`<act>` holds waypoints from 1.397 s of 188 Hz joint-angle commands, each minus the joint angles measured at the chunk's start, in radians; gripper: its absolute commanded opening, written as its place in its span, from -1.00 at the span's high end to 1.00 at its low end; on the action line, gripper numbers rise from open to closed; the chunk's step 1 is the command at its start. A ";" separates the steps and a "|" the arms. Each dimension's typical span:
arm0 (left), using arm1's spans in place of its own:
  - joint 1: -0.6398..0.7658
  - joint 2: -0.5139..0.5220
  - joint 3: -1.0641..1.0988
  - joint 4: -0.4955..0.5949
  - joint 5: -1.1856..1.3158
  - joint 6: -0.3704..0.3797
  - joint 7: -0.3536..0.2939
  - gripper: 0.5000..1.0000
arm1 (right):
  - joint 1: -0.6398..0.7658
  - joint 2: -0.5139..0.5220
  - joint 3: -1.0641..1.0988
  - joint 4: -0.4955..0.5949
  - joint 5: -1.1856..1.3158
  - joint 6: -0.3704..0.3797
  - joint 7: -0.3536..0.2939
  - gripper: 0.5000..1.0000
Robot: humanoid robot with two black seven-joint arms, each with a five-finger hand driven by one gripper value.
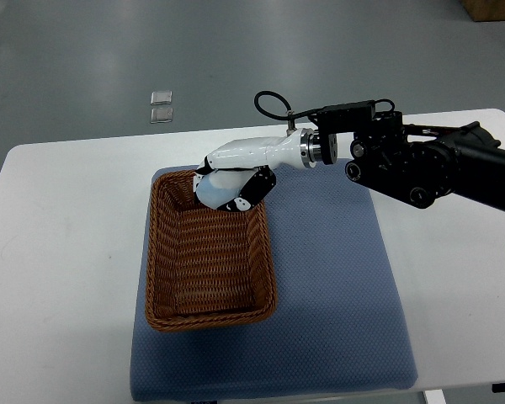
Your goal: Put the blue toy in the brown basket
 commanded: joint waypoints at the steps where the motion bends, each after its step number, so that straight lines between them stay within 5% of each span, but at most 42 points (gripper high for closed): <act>1: -0.001 0.000 0.000 -0.003 0.003 0.000 -0.001 -1.00 | -0.009 0.041 -0.021 -0.025 0.000 -0.007 -0.003 0.31; 40: -0.010 0.000 0.000 -0.003 0.006 0.000 -0.001 -1.00 | -0.014 0.050 -0.030 -0.029 0.001 -0.008 0.001 -0.59; 85: -0.015 0.000 0.003 0.006 0.004 0.000 -0.001 -1.00 | -0.060 0.006 0.042 -0.049 0.159 -0.024 -0.019 -0.58; 145: -0.021 0.000 0.005 0.007 0.003 0.000 0.000 -1.00 | -0.267 -0.152 0.424 -0.109 0.394 -0.039 -0.201 -0.59; 176: -0.022 0.000 0.006 0.009 0.003 0.001 0.000 -1.00 | -0.393 -0.172 0.570 -0.123 0.551 -0.119 -0.264 -0.58; 263: -0.022 0.000 0.002 0.009 0.001 0.001 0.000 -1.00 | -0.514 -0.195 0.576 -0.121 1.104 -0.192 -0.299 -0.58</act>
